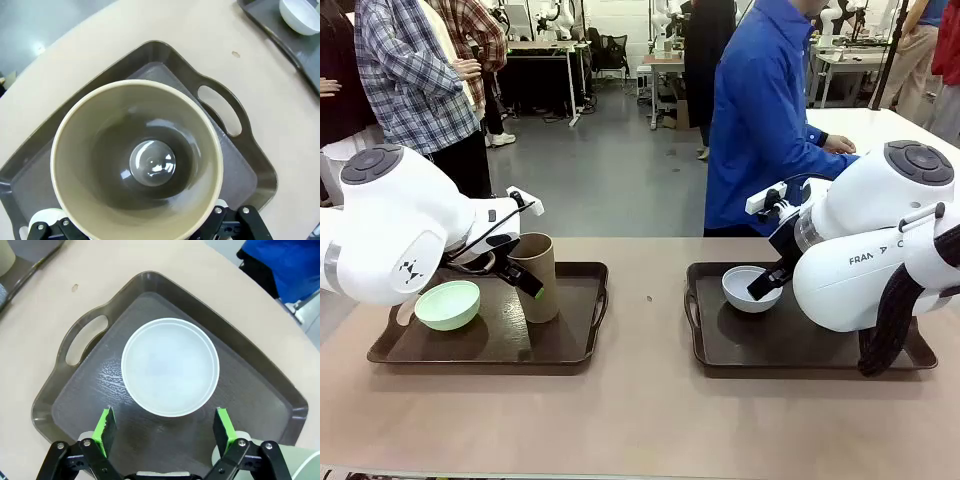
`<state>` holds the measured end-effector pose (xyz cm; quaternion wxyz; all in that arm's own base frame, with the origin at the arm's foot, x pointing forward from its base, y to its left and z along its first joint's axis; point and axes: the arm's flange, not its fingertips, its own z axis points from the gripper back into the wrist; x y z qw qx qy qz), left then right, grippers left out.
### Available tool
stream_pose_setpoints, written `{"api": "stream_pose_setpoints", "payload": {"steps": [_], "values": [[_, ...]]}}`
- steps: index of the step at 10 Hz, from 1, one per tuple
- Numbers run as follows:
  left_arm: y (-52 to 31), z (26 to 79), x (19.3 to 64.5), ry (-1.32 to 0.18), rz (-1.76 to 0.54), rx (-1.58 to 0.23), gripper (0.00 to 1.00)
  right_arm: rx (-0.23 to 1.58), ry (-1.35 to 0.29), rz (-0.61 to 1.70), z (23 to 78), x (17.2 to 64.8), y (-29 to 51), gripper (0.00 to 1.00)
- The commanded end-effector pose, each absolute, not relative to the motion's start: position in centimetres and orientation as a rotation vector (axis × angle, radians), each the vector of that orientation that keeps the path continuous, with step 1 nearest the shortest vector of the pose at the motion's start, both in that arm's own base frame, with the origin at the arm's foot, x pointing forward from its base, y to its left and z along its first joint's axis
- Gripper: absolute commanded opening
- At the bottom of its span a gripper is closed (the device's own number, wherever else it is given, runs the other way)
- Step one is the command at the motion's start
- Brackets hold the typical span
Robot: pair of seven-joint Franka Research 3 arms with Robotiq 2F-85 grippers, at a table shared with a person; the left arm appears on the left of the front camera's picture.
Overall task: Set up a tray with a mat and arrange the tableware.
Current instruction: Pick up the Picnic Bowl and Reusable plastic cup from the Handle tray in front of the human's position and hold them in the air.
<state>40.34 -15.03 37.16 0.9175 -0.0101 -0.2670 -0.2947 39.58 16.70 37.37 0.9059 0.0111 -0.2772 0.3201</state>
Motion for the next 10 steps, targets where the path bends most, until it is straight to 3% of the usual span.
{"api": "stream_pose_setpoints", "payload": {"steps": [1,10], "values": [[-15.04,37.16,40.33,-0.549,-0.606,-0.021,1.00,0.023,-0.573,0.661,37.37,39.58,16.70,1.00],[-15.04,37.16,40.33,-0.549,-0.606,-0.021,1.00,0.023,-0.573,0.661,37.37,39.58,16.70,1.00]]}}
